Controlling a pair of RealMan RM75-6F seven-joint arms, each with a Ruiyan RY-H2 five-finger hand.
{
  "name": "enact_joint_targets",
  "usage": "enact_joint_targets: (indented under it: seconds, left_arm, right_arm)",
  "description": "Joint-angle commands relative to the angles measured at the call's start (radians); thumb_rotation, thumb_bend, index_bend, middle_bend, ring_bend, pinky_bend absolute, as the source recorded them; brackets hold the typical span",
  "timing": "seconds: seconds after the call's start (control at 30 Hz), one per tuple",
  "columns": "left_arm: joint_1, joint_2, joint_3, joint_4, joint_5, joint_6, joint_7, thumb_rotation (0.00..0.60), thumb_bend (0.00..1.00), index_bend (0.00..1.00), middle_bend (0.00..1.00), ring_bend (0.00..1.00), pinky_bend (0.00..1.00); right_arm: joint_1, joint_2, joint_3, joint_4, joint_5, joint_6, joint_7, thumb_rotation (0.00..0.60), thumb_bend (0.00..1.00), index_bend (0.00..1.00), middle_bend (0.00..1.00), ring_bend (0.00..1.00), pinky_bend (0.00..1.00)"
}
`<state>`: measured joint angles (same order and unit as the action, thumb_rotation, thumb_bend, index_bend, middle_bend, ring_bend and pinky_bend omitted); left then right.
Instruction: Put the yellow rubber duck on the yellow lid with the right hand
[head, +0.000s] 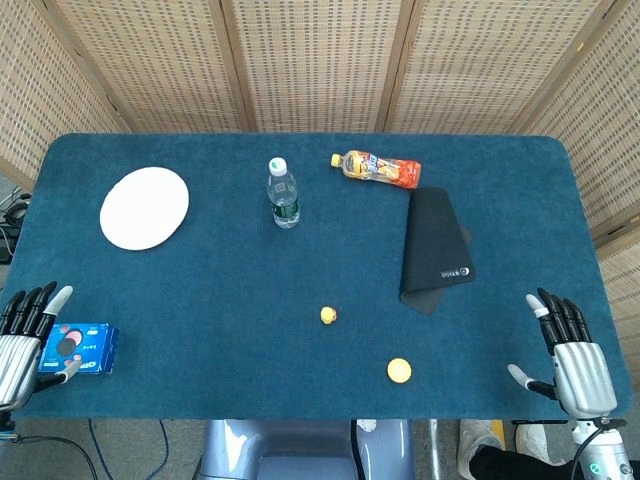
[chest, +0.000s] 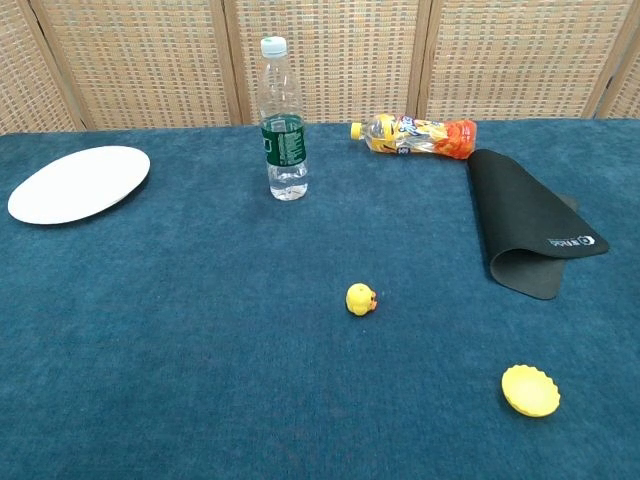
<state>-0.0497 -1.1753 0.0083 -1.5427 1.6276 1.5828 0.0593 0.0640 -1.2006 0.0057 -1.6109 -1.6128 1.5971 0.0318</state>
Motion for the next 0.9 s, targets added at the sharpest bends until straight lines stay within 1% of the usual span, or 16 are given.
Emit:
enact_joint_targets:
  seconds: [0.03,0.2,0.33,0.43,0.6,0.7,0.77,0.83,0.9]
  left_arm:
    - [0.002,0.001,0.001,-0.001,0.001,0.002,0.0,0.6,0.1,0.0,0.0,0.0,0.0]
    - [0.003,0.005,-0.003,-0.002,-0.005,0.005,-0.007,0.6,0.1,0.0,0.0,0.0,0.0]
    - [0.003,0.006,-0.004,-0.002,-0.006,0.002,-0.006,0.6,0.1,0.0,0.0,0.0,0.0]
    - [0.003,0.006,-0.003,-0.004,-0.005,0.004,-0.005,0.6,0.1,0.0,0.0,0.0,0.0]
    - [0.003,0.005,-0.004,-0.004,-0.004,0.004,-0.005,0.6,0.1,0.0,0.0,0.0,0.0]
    - [0.002,0.005,-0.004,-0.002,-0.003,0.003,-0.008,0.6,0.1,0.0,0.0,0.0,0.0]
    - [0.002,0.003,-0.007,0.003,-0.008,0.003,-0.004,0.6,0.1,0.0,0.0,0.0,0.0]
    - [0.003,0.001,-0.011,0.007,-0.015,0.002,0.001,0.6,0.1,0.0,0.0,0.0,0.0]
    - [0.003,-0.001,-0.016,0.012,-0.021,0.004,-0.001,0.6,0.1,0.0,0.0,0.0,0.0]
  right_arm:
    - [0.0,0.001,0.0,-0.003,-0.001,-0.004,-0.001,0.6,0.04,0.05,0.0,0.0,0.0]
    - [0.0,0.003,0.001,-0.014,-0.008,-0.007,-0.006,0.6,0.04,0.1,0.0,0.0,0.0]
    - [0.011,0.007,0.015,-0.033,-0.006,-0.017,-0.004,0.6,0.05,0.14,0.0,0.0,0.0]
    - [0.041,0.021,0.032,-0.073,0.0,-0.058,-0.033,0.6,0.06,0.15,0.0,0.0,0.0]
    - [0.123,0.04,0.085,-0.189,0.029,-0.162,-0.15,0.6,0.08,0.16,0.0,0.0,0.0]
    - [0.192,0.038,0.135,-0.272,0.105,-0.259,-0.269,0.6,0.08,0.17,0.0,0.0,0.0]
    - [0.233,0.027,0.165,-0.309,0.163,-0.311,-0.333,0.6,0.09,0.2,0.0,0.0,0.0]
    - [0.277,0.005,0.199,-0.324,0.228,-0.355,-0.4,0.6,0.1,0.22,0.0,0.0,0.0]
    - [0.334,-0.03,0.234,-0.322,0.323,-0.405,-0.51,0.6,0.1,0.24,0.0,0.0,0.0]
